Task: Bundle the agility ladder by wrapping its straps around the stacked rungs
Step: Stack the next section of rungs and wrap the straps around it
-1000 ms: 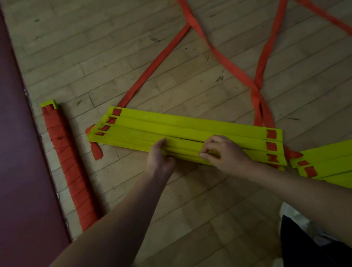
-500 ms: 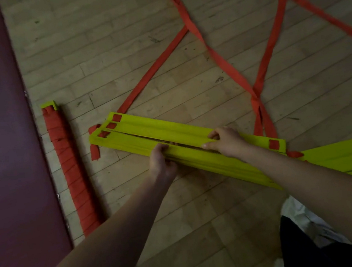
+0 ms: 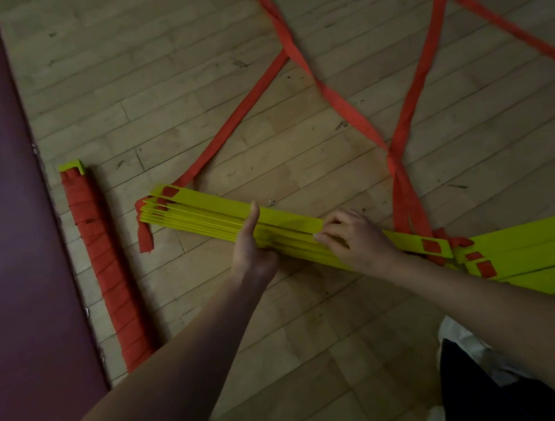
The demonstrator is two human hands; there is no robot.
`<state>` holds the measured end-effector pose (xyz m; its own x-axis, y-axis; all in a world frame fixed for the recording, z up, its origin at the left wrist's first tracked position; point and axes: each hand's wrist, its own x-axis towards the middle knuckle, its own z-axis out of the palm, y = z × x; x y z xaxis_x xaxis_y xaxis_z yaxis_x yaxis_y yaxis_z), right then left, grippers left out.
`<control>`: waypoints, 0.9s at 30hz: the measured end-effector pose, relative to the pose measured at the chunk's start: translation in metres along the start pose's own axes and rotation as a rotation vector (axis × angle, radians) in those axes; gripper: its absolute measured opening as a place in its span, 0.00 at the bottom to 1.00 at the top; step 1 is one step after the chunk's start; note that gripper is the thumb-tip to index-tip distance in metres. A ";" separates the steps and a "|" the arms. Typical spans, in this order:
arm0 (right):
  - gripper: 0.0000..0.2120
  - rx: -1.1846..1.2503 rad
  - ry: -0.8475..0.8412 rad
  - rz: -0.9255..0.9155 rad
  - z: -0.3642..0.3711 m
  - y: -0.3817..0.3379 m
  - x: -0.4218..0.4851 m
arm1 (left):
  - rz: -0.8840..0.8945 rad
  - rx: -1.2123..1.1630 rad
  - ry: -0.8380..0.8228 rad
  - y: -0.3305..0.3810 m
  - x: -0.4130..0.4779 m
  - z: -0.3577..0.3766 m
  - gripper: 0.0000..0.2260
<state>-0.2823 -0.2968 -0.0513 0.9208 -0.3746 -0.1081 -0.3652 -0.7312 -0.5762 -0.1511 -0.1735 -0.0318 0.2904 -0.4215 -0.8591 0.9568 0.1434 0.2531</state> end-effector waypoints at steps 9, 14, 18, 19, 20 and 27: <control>0.19 0.176 -0.093 0.430 -0.006 0.000 0.021 | 0.091 0.106 0.062 -0.004 0.007 -0.002 0.04; 0.13 0.172 -0.082 0.409 -0.012 -0.004 0.022 | 0.063 0.085 0.075 -0.003 0.000 0.000 0.09; 0.07 0.152 0.038 0.265 -0.015 -0.012 0.013 | 0.102 0.148 -0.020 -0.005 0.002 0.002 0.22; 0.06 0.120 0.045 0.240 -0.014 -0.014 0.012 | 0.115 0.162 -0.032 -0.005 0.003 0.002 0.23; 0.06 0.093 0.048 0.218 -0.013 -0.015 0.010 | 0.121 0.166 -0.039 -0.005 0.005 0.002 0.23; 0.17 0.036 -0.120 0.218 -0.009 -0.010 0.006 | 0.122 0.189 -0.037 -0.008 0.010 -0.003 0.12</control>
<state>-0.2741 -0.2972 -0.0390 0.8313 -0.4496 -0.3269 -0.5538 -0.6192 -0.5567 -0.1557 -0.1764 -0.0441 0.4010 -0.4448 -0.8009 0.8996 0.0263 0.4358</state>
